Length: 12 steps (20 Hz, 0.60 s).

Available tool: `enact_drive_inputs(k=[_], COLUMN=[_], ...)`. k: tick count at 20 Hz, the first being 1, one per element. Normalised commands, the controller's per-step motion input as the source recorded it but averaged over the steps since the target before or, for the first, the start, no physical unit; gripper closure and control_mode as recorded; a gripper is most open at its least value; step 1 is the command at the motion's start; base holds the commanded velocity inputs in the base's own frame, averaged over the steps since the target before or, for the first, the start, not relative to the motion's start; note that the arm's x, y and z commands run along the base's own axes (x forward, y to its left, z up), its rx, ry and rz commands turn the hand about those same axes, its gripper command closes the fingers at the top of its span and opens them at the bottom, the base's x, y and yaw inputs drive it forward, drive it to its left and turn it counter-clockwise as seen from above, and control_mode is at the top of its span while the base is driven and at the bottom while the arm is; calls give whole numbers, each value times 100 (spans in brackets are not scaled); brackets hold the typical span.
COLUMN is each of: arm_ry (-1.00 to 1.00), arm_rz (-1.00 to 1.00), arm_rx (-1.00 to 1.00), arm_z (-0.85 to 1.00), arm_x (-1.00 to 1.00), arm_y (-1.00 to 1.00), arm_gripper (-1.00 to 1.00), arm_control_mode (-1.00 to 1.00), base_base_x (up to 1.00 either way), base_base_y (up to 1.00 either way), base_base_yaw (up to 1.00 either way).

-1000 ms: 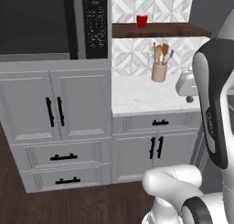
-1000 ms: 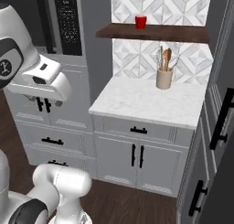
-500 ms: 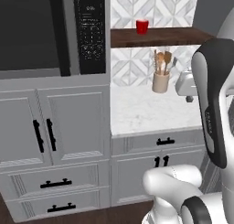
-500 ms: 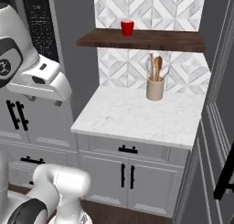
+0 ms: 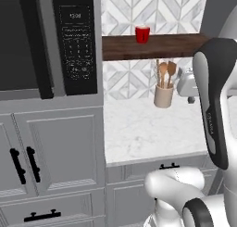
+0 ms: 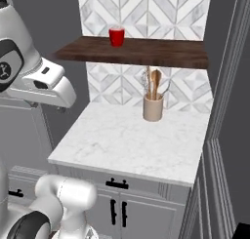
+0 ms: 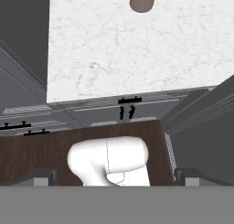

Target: Gather all objects into one cabinet and sort the glasses and bowls to opposite sides.

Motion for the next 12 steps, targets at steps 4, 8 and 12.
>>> enact_drive_inputs(k=[4, 8, 12], arm_ry=[0, 0, 0], arm_rz=[0, 0, 0], arm_rx=[0, 0, 0], arm_z=[0, 0, 0], arm_x=[0, 0, 0], arm_y=[0, 0, 0], arm_gripper=[-100, -100, -100], arm_control_mode=[100, 100, 100], base_base_x=[55, 39, 47], base_base_y=[-52, -47, -33], base_base_yaw=[0, 0, 0])
